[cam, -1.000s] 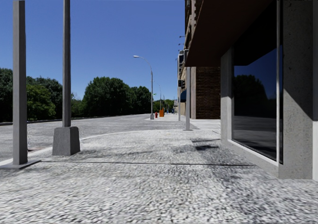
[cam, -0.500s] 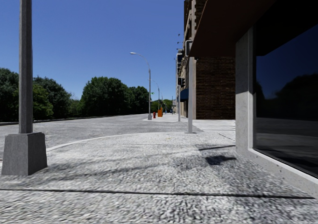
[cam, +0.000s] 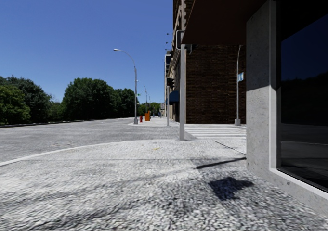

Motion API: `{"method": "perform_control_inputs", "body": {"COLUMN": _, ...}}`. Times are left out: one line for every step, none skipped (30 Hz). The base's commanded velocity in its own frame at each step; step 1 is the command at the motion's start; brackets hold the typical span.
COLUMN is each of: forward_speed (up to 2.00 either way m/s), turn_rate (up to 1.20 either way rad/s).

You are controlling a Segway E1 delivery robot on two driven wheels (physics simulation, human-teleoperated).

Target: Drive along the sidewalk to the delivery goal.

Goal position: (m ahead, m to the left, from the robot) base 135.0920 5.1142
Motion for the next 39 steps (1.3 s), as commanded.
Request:
{"method": "perform_control_inputs", "body": {"forward_speed": 2.00, "turn_rate": 0.00}}
{"method": "perform_control_inputs", "body": {"forward_speed": 2.00, "turn_rate": -0.07}}
{"method": "perform_control_inputs", "body": {"forward_speed": 2.00, "turn_rate": -0.18}}
{"method": "perform_control_inputs", "body": {"forward_speed": 2.00, "turn_rate": -0.20}}
{"method": "perform_control_inputs", "body": {"forward_speed": 2.00, "turn_rate": -0.20}}
{"method": "perform_control_inputs", "body": {"forward_speed": 2.00, "turn_rate": -0.20}}
{"method": "perform_control_inputs", "body": {"forward_speed": 2.00, "turn_rate": -0.20}}
{"method": "perform_control_inputs", "body": {"forward_speed": 2.00, "turn_rate": -0.20}}
{"method": "perform_control_inputs", "body": {"forward_speed": 2.00, "turn_rate": -0.20}}
{"method": "perform_control_inputs", "body": {"forward_speed": 2.00, "turn_rate": -0.20}}
{"method": "perform_control_inputs", "body": {"forward_speed": 2.00, "turn_rate": -0.20}}
{"method": "perform_control_inputs", "body": {"forward_speed": 2.00, "turn_rate": -0.20}}
{"method": "perform_control_inputs", "body": {"forward_speed": 2.00, "turn_rate": -0.20}}
{"method": "perform_control_inputs", "body": {"forward_speed": 2.00, "turn_rate": -0.22}}
{"method": "perform_control_inputs", "body": {"forward_speed": 2.00, "turn_rate": -0.23}}
{"method": "perform_control_inputs", "body": {"forward_speed": 2.00, "turn_rate": -0.26}}
{"method": "perform_control_inputs", "body": {"forward_speed": 2.00, "turn_rate": -0.26}}
{"method": "perform_control_inputs", "body": {"forward_speed": 2.00, "turn_rate": -0.27}}
{"method": "perform_control_inputs", "body": {"forward_speed": 2.00, "turn_rate": -0.28}}
{"method": "perform_control_inputs", "body": {"forward_speed": 2.00, "turn_rate": -0.28}}
{"method": "perform_control_inputs", "body": {"forward_speed": 2.00, "turn_rate": -0.28}}
{"method": "perform_control_inputs", "body": {"forward_speed": 2.00, "turn_rate": -0.30}}
{"method": "perform_control_inputs", "body": {"forward_speed": 2.00, "turn_rate": -0.38}}
{"method": "perform_control_inputs", "body": {"forward_speed": 2.00, "turn_rate": -0.38}}
{"method": "perform_control_inputs", "body": {"forward_speed": 2.00, "turn_rate": -0.44}}
{"method": "perform_control_inputs", "body": {"forward_speed": 2.00, "turn_rate": -0.45}}
{"method": "perform_control_inputs", "body": {"forward_speed": 2.00, "turn_rate": -0.45}}
{"method": "perform_control_inputs", "body": {"forward_speed": 2.00, "turn_rate": -0.45}}
{"method": "perform_control_inputs", "body": {"forward_speed": 1.99, "turn_rate": -0.45}}
{"method": "perform_control_inputs", "body": {"forward_speed": 1.87, "turn_rate": -0.45}}
{"method": "perform_control_inputs", "body": {"forward_speed": 1.78, "turn_rate": -0.45}}
{"method": "perform_control_inputs", "body": {"forward_speed": 1.78, "turn_rate": -0.45}}
{"method": "perform_control_inputs", "body": {"forward_speed": 1.66, "turn_rate": -0.45}}
{"method": "perform_control_inputs", "body": {"forward_speed": 1.61, "turn_rate": -0.45}}
{"method": "perform_control_inputs", "body": {"forward_speed": 1.56, "turn_rate": -0.45}}
{"method": "perform_control_inputs", "body": {"forward_speed": 1.56, "turn_rate": -0.45}}
{"method": "perform_control_inputs", "body": {"forward_speed": 1.55, "turn_rate": -0.45}}
{"method": "perform_control_inputs", "body": {"forward_speed": 1.55, "turn_rate": -0.45}}
{"method": "perform_control_inputs", "body": {"forward_speed": 1.55, "turn_rate": -0.45}}
